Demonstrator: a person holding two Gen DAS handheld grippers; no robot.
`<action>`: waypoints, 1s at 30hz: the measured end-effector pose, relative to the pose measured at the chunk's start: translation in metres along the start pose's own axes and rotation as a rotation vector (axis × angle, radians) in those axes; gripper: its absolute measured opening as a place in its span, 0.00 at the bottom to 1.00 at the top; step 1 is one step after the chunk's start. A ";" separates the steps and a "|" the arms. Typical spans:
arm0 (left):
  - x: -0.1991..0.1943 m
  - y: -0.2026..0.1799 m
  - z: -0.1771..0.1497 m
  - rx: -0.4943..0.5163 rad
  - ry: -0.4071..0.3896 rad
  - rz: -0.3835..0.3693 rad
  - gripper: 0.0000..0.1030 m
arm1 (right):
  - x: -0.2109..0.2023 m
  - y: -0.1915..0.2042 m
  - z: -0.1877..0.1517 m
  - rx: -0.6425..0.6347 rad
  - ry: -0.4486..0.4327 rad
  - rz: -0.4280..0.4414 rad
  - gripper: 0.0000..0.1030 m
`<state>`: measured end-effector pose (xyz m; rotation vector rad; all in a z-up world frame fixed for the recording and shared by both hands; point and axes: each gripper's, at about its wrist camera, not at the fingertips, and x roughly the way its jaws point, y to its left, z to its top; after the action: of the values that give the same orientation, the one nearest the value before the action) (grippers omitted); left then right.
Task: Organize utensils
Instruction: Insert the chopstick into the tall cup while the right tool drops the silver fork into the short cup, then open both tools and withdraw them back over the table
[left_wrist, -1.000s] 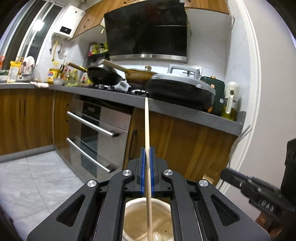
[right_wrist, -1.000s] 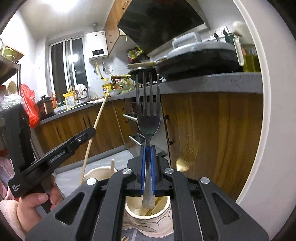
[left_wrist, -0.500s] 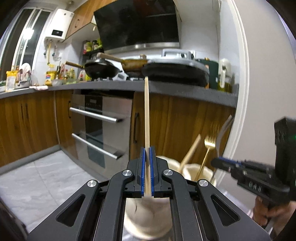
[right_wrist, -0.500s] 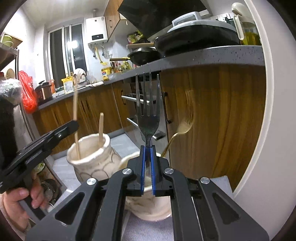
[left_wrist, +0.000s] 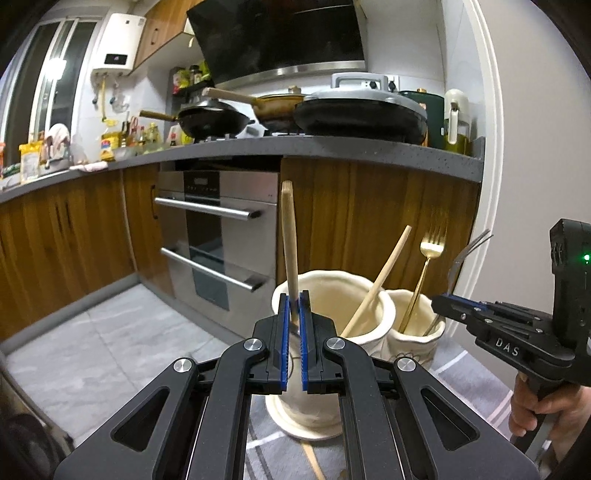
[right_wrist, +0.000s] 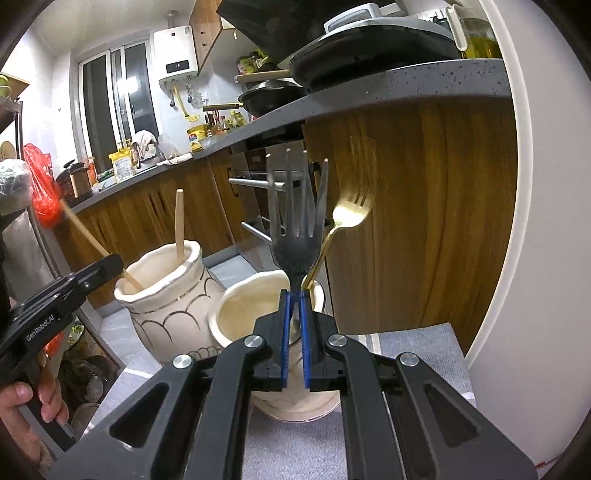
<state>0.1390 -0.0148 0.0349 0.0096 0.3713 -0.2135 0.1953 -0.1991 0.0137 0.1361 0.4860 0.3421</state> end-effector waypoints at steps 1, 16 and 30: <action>0.000 0.000 0.000 0.001 0.000 0.001 0.06 | 0.000 0.000 0.000 -0.002 0.000 -0.004 0.05; -0.019 0.009 -0.002 -0.017 -0.018 0.026 0.38 | 0.002 0.003 0.003 -0.011 0.008 -0.021 0.06; -0.044 0.021 -0.014 -0.066 -0.002 0.022 0.48 | -0.009 0.000 0.002 -0.002 -0.004 -0.021 0.23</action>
<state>0.0986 0.0155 0.0370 -0.0517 0.3760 -0.1789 0.1883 -0.2026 0.0193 0.1295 0.4826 0.3216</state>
